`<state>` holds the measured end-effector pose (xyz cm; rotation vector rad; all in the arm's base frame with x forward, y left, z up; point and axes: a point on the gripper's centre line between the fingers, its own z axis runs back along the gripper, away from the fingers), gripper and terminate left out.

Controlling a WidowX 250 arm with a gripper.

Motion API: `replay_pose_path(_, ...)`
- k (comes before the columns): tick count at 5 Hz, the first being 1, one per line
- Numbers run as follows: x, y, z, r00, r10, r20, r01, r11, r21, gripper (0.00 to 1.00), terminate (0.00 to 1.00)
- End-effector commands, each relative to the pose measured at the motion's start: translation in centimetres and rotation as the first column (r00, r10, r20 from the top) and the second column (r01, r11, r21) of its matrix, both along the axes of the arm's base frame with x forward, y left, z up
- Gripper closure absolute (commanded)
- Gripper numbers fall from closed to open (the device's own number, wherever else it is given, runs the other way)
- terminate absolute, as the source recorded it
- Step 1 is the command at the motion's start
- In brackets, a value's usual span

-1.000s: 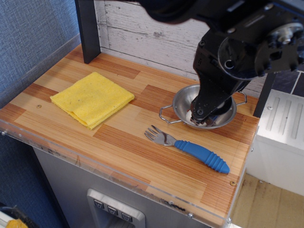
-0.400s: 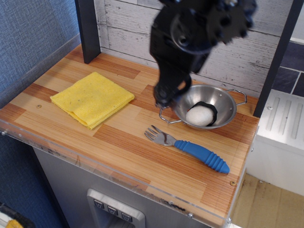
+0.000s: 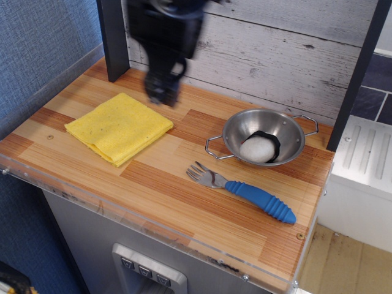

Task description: Move the yellow towel towards the left side of the bowl

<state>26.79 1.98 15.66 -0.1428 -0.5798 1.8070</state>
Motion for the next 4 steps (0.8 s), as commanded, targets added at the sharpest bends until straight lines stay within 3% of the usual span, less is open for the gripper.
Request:
replay_pose_path(1, -0.3, 4.9, -0.8, 0.985, 0.175, 0.004, -0.173, 0.976, -0.129, 0.0, 0.0)
replay_pose_path(3, 0.1, 9.0, -4.2, 0.956, 0.281, -0.082, -0.292, 0.938, -0.189, 0.0, 0.0)
replay_pose_path(4, 0.6, 10.8, -5.8, 0.943, 0.309, -0.12, -0.326, 0.932, -0.159, 0.0, 0.0)
